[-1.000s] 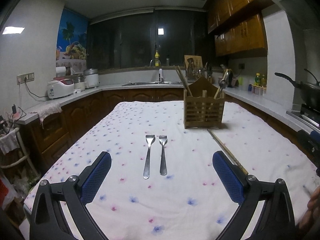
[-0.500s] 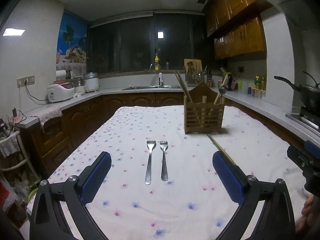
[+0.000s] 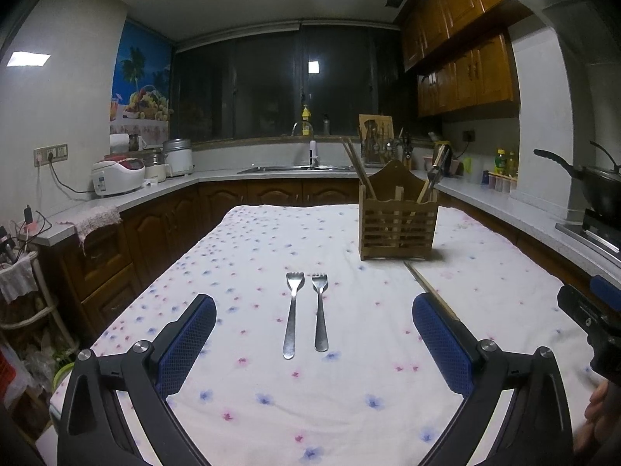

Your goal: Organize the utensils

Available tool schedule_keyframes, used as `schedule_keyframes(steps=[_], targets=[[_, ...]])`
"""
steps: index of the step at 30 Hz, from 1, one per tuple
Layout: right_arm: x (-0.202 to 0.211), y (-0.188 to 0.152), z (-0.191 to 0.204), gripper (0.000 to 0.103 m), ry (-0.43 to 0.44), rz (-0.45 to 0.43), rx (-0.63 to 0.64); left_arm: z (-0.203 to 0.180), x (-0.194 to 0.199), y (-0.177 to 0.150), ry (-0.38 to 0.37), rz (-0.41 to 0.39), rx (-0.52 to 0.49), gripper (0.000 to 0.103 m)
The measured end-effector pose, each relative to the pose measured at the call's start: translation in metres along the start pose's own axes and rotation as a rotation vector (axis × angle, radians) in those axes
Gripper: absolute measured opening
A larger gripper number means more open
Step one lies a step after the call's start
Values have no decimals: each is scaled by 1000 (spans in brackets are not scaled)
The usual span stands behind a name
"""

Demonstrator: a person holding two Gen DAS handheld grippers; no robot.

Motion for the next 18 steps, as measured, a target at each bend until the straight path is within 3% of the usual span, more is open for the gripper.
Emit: schedule_keyframes(steps=[18], targets=[[-4, 2, -4, 103, -53, 12, 8, -2, 0, -2, 0, -2, 0, 102]])
Point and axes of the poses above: each gripper's, at about its wrist camera, not at the fingertips, and x roughly against the way its jaws point, z to its left, y to its top, the point moved 4 cm from there along -x, roughly the way its jaws point, and after that the axes turned 6 degrees about -x, right-handed, at the moved point
